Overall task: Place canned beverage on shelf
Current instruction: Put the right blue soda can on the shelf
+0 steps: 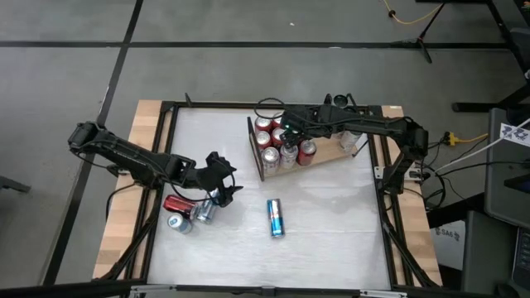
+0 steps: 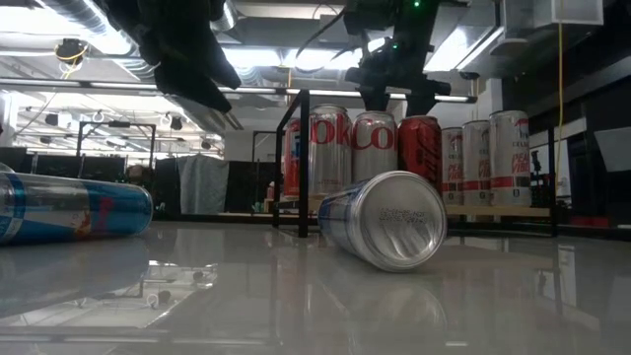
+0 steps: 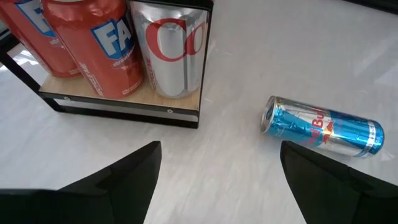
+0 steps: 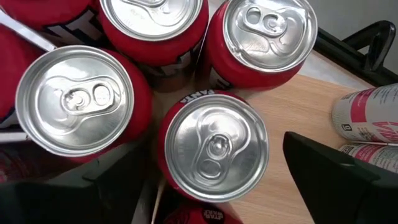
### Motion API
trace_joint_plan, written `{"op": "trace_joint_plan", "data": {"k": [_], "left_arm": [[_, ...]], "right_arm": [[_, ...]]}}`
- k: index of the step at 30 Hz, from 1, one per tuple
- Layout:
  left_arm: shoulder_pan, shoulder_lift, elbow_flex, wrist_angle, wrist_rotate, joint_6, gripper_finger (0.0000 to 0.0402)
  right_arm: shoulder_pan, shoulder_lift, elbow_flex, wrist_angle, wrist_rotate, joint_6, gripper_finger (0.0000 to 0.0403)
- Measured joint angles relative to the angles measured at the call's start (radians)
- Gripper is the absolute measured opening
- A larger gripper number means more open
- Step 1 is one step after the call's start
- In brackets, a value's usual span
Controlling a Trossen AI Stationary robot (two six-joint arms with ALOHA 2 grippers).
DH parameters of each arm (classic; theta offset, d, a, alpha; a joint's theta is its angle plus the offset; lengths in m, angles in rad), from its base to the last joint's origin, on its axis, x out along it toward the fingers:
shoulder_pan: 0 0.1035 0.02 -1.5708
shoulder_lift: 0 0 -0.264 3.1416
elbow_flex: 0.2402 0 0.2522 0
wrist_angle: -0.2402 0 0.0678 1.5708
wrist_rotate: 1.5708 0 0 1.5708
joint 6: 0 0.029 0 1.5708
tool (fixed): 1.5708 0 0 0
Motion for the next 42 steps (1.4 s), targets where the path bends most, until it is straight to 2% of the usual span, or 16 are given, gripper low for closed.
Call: {"op": "trace_joint_plan", "data": {"k": [11, 16, 27, 35, 42], "left_arm": [[0.000, 0.000, 0.000, 0.003, 0.000, 0.000, 0.0319], [0.000, -0.001, 0.000, 0.005, 0.000, 0.000, 0.0319], [0.000, -0.001, 0.000, 0.005, 0.034, -0.033, 0.0319], [0.000, -0.001, 0.001, 0.004, 0.063, -0.151, 0.0319], [0.000, -0.001, 0.001, 0.005, 0.099, -0.259, 0.0319]], "right_arm": [[0.000, -0.006, 0.000, -0.013, -0.002, 0.000, 0.0355], [0.000, -0.031, 0.037, -0.072, 0.000, -0.001, 0.0355], [0.028, -0.164, 0.149, -0.168, 0.040, -0.094, 0.0356], [0.229, -0.292, 0.150, -0.229, 0.180, -0.126, 0.0356], [0.484, -0.311, 0.142, -0.253, 0.240, -0.060, 0.0356]]}}
